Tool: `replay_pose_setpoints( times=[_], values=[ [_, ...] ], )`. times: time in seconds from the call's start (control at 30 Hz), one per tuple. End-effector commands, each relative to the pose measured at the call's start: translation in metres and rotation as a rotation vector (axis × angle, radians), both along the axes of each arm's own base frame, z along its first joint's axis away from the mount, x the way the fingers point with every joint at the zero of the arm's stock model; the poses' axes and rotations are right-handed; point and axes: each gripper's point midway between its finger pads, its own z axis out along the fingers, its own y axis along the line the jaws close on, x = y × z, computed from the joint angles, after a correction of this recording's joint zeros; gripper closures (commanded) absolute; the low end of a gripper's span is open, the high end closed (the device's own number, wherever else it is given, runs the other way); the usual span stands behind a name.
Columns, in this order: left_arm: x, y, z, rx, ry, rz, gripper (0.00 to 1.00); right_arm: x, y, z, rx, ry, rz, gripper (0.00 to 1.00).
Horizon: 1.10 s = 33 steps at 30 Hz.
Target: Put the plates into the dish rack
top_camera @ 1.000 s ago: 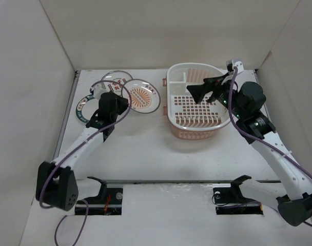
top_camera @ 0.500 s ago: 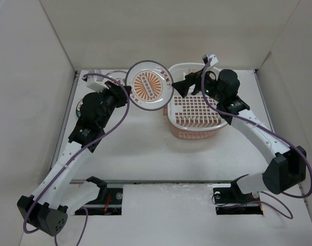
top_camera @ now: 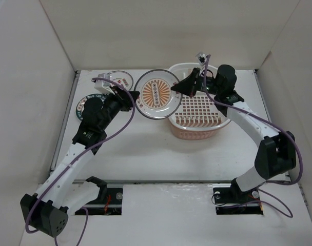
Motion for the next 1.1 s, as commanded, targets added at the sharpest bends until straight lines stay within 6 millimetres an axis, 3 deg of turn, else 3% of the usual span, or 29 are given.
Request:
replay_pose_setpoints(
  times=[0.0,0.03,0.07,0.1,0.13,0.17,0.2,0.23,0.27,0.3,0.33,0.37,0.4,0.47,0.5,0.53,0.57,0.6,0.77,1.07],
  values=[
    [-0.012,-0.006,0.057,-0.112,-0.155,-0.051,1.00,-0.006,0.002,0.029,0.033,-0.108,0.044,1.00],
    [-0.007,0.001,0.057,-0.122,-0.136,-0.016,0.98,-0.008,0.000,0.038,0.046,-0.115,0.028,1.00],
    [-0.003,0.006,0.053,-0.120,-0.118,0.022,0.63,-0.006,-0.006,0.043,0.051,-0.126,0.002,1.00],
    [0.000,0.010,0.049,-0.115,-0.104,0.041,0.37,-0.005,-0.012,0.045,0.058,-0.114,-0.021,1.00],
    [-0.001,0.013,0.053,-0.121,-0.114,0.056,0.19,-0.015,-0.016,0.060,0.079,-0.128,-0.035,1.00],
    [-0.001,0.013,0.053,-0.130,-0.108,0.055,0.19,-0.013,-0.026,0.069,0.091,-0.146,-0.087,1.00],
    [-0.003,0.016,0.053,-0.134,-0.112,0.065,0.04,-0.016,-0.033,0.079,0.109,-0.155,-0.122,1.00],
    [-0.006,0.017,0.055,-0.134,-0.114,0.065,0.00,-0.016,-0.044,0.089,0.123,-0.177,-0.174,1.00],
    [-0.005,0.019,0.055,-0.136,-0.113,0.076,0.00,-0.029,-0.054,0.107,0.137,-0.187,-0.225,1.00],
    [-0.008,0.023,0.058,-0.140,-0.119,0.089,0.00,-0.016,-0.073,0.117,0.160,-0.176,-0.377,1.00],
    [-0.010,0.025,0.057,-0.148,-0.107,0.097,0.00,-0.016,-0.085,0.125,0.169,-0.180,-0.457,1.00],
    [-0.009,0.027,0.054,-0.145,-0.097,0.110,0.00,-0.022,-0.104,0.127,0.148,-0.177,-0.562,1.00],
    [-0.006,0.031,0.051,-0.143,-0.085,0.138,0.00,-0.006,-0.136,0.127,0.154,-0.151,-0.788,1.00],
    [-0.008,0.033,0.049,-0.142,-0.049,0.167,0.00,-0.008,-0.160,0.131,0.124,-0.126,-0.961,1.00],
    [-0.004,0.034,0.043,-0.131,-0.022,0.192,0.00,-0.006,-0.171,0.111,0.051,-0.063,-1.050,1.00],
    [-0.002,0.042,0.049,-0.136,-0.019,0.248,0.00,-0.005,-0.186,0.106,0.025,-0.047,-1.168,1.00],
    [0.006,0.044,0.032,-0.101,0.037,0.277,0.00,-0.006,-0.190,0.100,0.000,-0.037,-1.210,1.00],
    [0.007,0.042,0.029,-0.093,0.052,0.285,0.00,-0.005,-0.192,0.084,-0.055,-0.001,-1.252,1.00],
    [0.010,0.044,0.018,-0.101,0.102,0.328,0.00,0.003,-0.204,0.049,-0.211,0.073,-1.462,1.00],
    [0.003,0.049,0.026,-0.103,0.104,0.357,0.00,0.027,-0.172,-0.002,-0.409,0.138,-1.456,1.00]
  ],
)
